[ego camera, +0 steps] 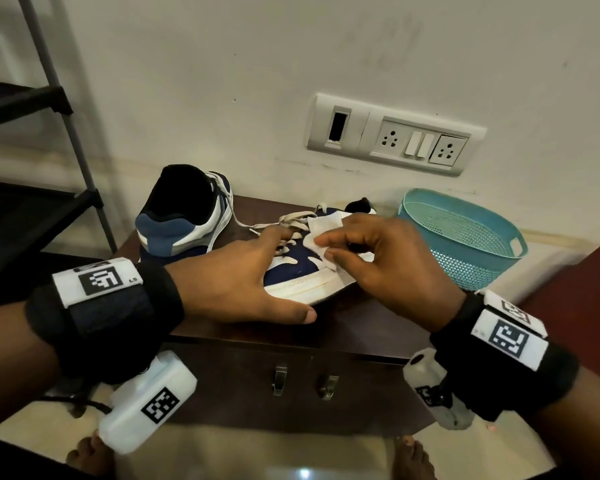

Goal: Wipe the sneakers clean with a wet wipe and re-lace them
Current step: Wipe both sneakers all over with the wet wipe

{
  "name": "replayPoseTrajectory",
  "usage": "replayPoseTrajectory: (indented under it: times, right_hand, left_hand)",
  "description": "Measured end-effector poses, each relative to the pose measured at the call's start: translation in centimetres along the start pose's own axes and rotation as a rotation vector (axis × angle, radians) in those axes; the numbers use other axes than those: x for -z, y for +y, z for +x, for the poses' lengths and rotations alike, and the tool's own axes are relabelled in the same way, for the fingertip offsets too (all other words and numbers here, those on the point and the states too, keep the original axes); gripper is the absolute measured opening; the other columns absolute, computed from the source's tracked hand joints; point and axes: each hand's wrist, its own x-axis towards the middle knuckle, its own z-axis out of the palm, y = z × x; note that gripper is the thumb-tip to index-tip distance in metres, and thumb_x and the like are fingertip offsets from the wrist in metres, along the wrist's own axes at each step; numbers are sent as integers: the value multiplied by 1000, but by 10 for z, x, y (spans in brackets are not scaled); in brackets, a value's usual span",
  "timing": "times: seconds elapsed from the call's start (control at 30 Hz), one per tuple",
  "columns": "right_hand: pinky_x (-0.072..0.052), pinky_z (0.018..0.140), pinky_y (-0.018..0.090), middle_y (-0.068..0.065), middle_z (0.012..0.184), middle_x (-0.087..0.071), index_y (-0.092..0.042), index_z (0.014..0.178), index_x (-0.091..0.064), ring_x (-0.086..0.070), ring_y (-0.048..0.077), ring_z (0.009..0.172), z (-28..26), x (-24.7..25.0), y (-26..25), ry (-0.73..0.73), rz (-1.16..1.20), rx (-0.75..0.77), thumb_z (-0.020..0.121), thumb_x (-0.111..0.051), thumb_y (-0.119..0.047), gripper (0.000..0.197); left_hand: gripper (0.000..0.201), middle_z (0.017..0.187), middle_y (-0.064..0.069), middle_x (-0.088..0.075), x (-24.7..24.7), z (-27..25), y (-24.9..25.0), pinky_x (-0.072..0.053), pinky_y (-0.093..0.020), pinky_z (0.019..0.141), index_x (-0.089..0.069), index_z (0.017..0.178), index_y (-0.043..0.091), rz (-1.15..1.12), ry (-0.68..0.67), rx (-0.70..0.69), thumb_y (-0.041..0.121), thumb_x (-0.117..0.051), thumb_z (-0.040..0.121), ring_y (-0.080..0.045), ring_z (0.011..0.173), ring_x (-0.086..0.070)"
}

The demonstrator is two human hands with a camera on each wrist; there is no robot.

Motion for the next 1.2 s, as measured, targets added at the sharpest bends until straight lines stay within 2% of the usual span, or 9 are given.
replayPoseTrajectory:
  times: [0.1,0.17,0.3,0.43,0.53,0.7,0.87,1.03,1.2]
  right_hand:
    - [-53,83,24,-11,96,-68,-24,115,-78,-66,4,90,1,2,4,-22,-79,-11,92,-74,-21,23]
    - [-52,82,21,-9,99,-67,-23,116,-78,-64,5,89,2,1,2,-36,-127,13,93,-74,-20,24]
    - [-51,83,21,-6,105,-64,-24,116,-77,-62,5,90,1,-1,0,1,-163,1,92,-73,-19,24]
    - [-54,88,35,-2,105,-69,-20,116,-76,-64,11,94,0,-5,-6,34,-161,-13,92,-72,-15,26]
    - [-50,87,28,-5,102,-71,-20,109,-79,-64,7,96,-1,-13,-23,5,-82,52,93,-70,-12,21]
    - [-43,82,19,2,104,-72,-17,106,-79,-60,13,98,-7,-24,-42,-139,-194,328,85,-65,-10,27]
    - [-39,78,21,4,101,-72,-17,101,-80,-68,30,95,18,4,0,-48,-348,115,88,-68,-4,22]
    - [-47,79,27,0,101,-72,-18,101,-79,-63,17,97,5,-15,-37,-197,-237,274,89,-59,-15,23]
    - [-50,78,35,6,104,-71,-17,103,-78,-65,32,100,30,4,-4,-198,-437,155,87,-65,2,28]
  left_hand:
    - [117,136,14,-55,3,-3,-4,-49,-26,100,-13,150,39,18,-18,51,82,-73,60,-6,113,-58]
    - [112,129,16,-56,7,-8,-6,-50,-26,96,-24,146,34,68,-48,98,86,-69,59,-5,108,-58]
    - [87,102,16,-66,11,-17,-8,-55,-25,81,-55,115,32,70,-94,153,91,-57,52,-2,88,-63]
    - [72,79,4,-75,6,-11,-16,-56,-31,68,-64,94,27,-1,-78,162,90,-64,57,-7,67,-69]
    - [77,79,2,-75,4,-10,-19,-56,-31,64,-64,92,27,-14,-82,156,93,-63,52,-10,68,-71]
    - [67,78,0,-75,3,-11,-20,-60,-44,74,-65,92,27,-89,-98,85,85,-71,59,-18,69,-73]
    - [69,79,-1,-76,5,-11,-20,-58,-31,66,-64,94,27,-74,-89,153,84,-73,58,-15,64,-73]
    - [85,94,12,-70,2,-11,-20,-60,-34,79,-58,106,33,23,-54,119,93,-68,47,-5,81,-67]
    - [83,99,14,-69,0,-11,-12,-59,-34,84,-58,107,32,37,-27,131,92,-69,50,-2,88,-65]
